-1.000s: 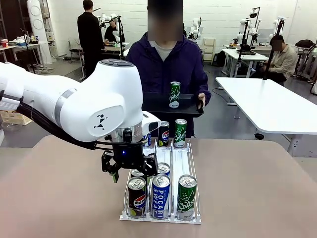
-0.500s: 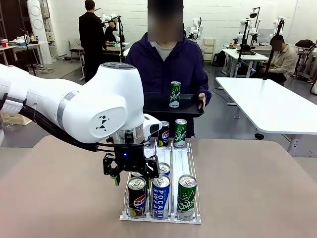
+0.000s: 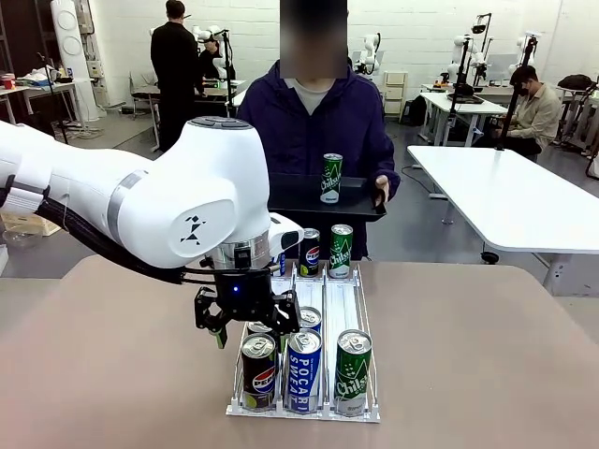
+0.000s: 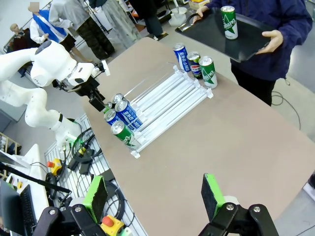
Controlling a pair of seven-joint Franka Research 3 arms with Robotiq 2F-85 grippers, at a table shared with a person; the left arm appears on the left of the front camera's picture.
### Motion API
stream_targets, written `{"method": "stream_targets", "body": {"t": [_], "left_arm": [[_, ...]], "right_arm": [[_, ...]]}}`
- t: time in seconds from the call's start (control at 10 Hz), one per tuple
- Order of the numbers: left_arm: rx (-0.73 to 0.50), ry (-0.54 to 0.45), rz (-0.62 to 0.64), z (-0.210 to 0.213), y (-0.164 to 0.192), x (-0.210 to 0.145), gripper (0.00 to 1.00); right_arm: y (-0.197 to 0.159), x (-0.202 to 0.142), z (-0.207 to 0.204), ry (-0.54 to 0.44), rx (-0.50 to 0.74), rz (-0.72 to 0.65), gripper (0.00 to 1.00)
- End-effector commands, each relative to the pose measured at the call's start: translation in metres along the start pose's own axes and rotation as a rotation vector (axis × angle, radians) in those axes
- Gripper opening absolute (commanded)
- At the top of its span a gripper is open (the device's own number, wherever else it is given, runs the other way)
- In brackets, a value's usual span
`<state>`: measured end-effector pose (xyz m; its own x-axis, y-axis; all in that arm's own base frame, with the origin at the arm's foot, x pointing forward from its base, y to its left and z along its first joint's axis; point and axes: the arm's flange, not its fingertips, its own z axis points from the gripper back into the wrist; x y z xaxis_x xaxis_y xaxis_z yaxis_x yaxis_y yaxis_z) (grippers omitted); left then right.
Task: Retrieve and hand over the desired beverage to the person.
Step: Pick up another can of the same type that the person held from the Automatic Can Dispenser.
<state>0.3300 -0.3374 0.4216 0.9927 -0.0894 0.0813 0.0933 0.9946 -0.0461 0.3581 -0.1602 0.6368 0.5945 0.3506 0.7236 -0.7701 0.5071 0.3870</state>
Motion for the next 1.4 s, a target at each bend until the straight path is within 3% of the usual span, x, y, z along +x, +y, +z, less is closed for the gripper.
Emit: {"method": "stream_targets", "body": {"t": [0.0, 1.3], "left_arm": [[-0.025, -0.003, 0.024, -0.001, -0.001, -0.003, 1.0], [0.006, 0.033, 0.032, -0.018, 0.009, 0.002, 1.0]], "right_arm": [[-0.001, 0.002, -0.001, -0.029, 0.019, 0.018, 1.0], [-0.001, 0.002, -0.001, -0.029, 0.019, 0.018, 1.0]]}}
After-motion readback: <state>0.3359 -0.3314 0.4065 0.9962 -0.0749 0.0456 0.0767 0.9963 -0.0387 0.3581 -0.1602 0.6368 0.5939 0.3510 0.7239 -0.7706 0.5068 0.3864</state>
